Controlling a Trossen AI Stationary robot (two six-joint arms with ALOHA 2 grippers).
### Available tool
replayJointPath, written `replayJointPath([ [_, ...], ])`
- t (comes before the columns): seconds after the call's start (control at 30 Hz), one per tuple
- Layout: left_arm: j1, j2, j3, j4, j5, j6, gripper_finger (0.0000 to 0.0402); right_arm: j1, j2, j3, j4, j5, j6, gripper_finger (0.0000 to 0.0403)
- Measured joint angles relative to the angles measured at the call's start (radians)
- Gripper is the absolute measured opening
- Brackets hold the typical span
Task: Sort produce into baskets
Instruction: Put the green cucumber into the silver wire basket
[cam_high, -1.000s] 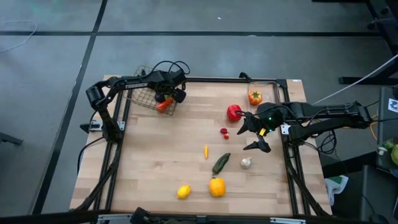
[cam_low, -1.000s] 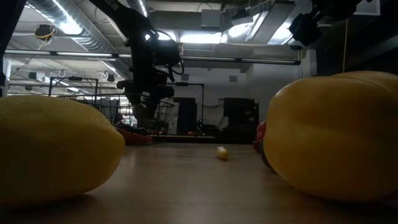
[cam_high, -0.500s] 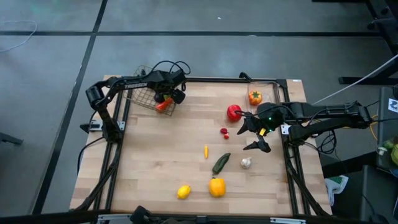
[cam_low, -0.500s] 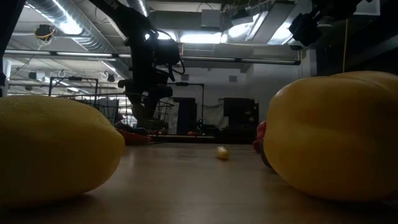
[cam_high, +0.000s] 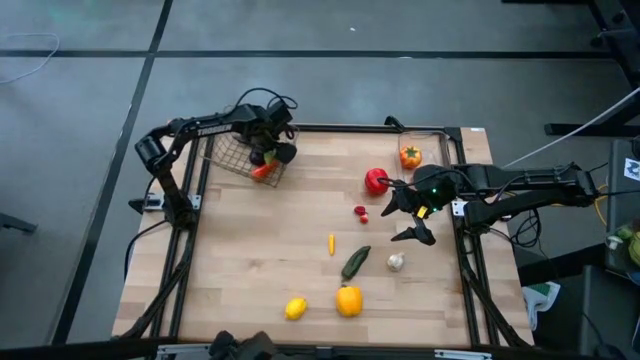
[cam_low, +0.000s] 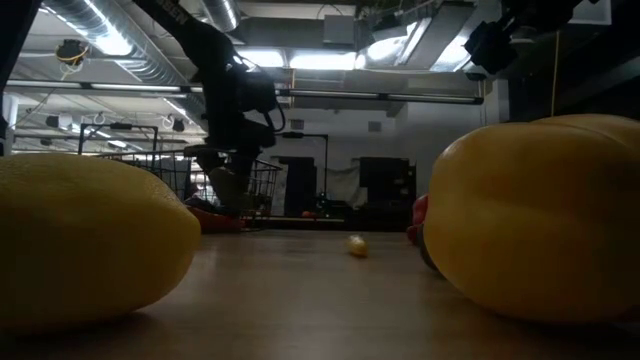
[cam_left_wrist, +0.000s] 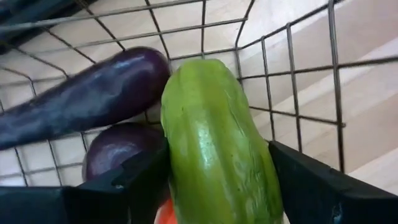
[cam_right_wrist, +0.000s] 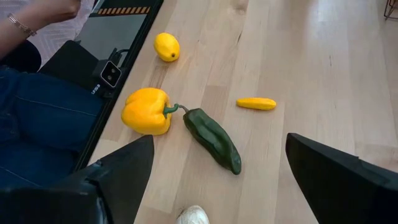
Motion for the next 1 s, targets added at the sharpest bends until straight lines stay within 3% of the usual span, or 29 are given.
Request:
replayJointPath([
  [0.23,-0.01,-0.002,0.0,0.012,0.001,-0.064,0.0263,0.0,0.0,0.0,0.0,0.0,0.0,0.036],
  [1.0,-0.015,-0.003,0.0,0.012,0.04,0.017,0.0263,0.0,0.0,0.0,0.0,0.0,0.0,0.036],
])
